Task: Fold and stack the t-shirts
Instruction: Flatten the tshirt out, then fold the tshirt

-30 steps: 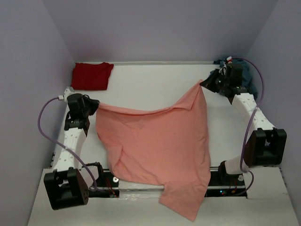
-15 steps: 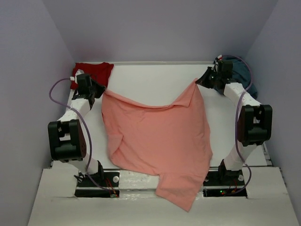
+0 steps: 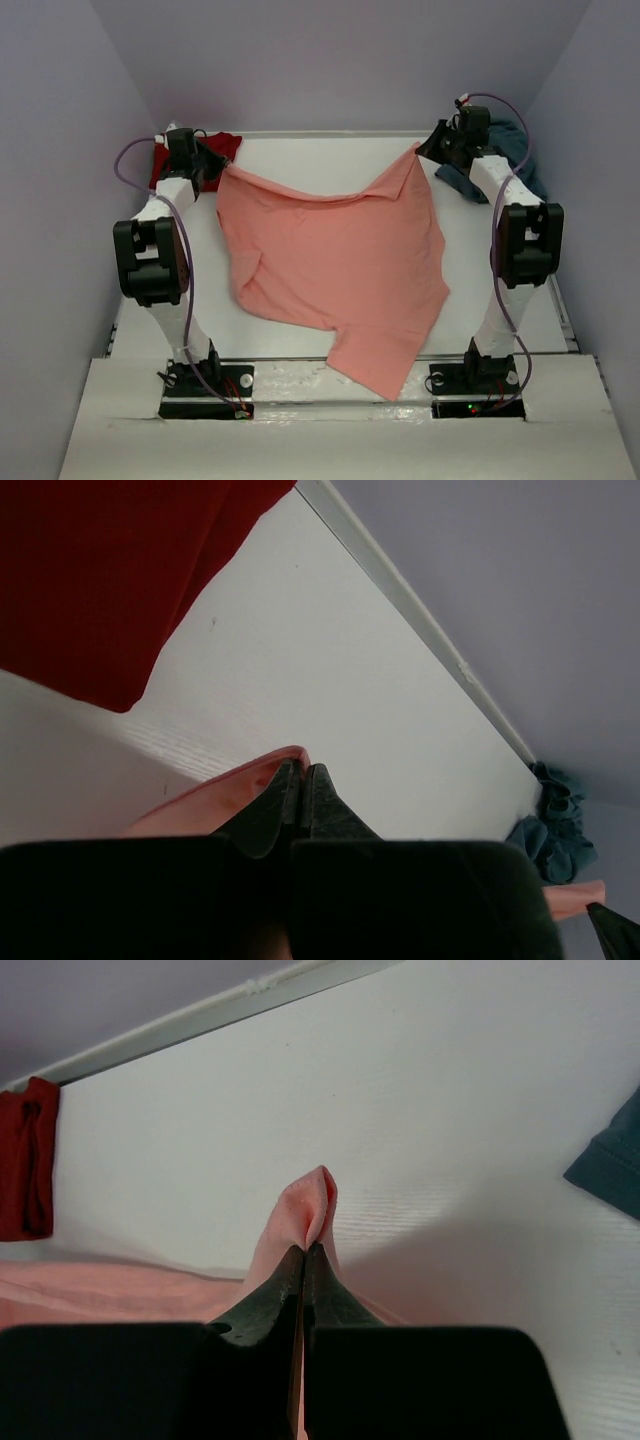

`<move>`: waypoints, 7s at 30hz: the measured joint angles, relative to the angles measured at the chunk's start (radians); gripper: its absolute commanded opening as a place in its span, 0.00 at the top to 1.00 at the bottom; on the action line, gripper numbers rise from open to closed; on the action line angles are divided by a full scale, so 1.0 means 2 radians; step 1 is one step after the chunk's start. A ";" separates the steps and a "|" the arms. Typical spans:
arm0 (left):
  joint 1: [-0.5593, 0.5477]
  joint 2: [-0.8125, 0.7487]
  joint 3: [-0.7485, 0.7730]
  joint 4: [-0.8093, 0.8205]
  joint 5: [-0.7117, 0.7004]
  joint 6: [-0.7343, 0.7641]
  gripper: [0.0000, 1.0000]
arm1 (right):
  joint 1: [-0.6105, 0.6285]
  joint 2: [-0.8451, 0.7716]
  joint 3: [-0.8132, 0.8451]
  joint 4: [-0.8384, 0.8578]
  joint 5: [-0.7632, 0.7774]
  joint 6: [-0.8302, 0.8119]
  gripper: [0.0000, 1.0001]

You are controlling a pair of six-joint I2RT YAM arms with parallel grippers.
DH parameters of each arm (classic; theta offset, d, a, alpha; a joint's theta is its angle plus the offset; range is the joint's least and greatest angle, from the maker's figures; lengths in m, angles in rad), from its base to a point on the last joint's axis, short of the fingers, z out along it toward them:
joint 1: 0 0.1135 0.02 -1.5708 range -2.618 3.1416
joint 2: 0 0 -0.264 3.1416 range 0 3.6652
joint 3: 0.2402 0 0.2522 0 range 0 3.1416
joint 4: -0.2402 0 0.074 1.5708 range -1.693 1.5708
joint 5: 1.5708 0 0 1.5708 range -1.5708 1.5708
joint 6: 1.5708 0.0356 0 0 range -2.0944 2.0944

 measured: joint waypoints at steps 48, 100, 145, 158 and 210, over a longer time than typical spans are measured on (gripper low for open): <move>0.028 0.101 0.137 -0.096 0.057 -0.003 1.00 | -0.013 0.042 0.054 -0.029 0.044 -0.046 1.00; 0.053 0.101 0.137 -0.111 0.118 -0.033 1.00 | -0.013 -0.156 -0.121 -0.063 -0.004 -0.038 1.00; 0.073 0.061 0.069 -0.194 0.156 0.006 1.00 | 0.008 -0.246 -0.253 -0.119 -0.034 -0.016 1.00; 0.074 0.045 0.053 -0.229 0.151 0.031 1.00 | 0.011 -0.280 -0.295 -0.148 -0.027 -0.016 1.00; 0.061 0.025 0.099 -0.215 0.155 0.080 0.37 | 0.005 -0.043 -0.126 -0.175 0.051 -0.039 0.38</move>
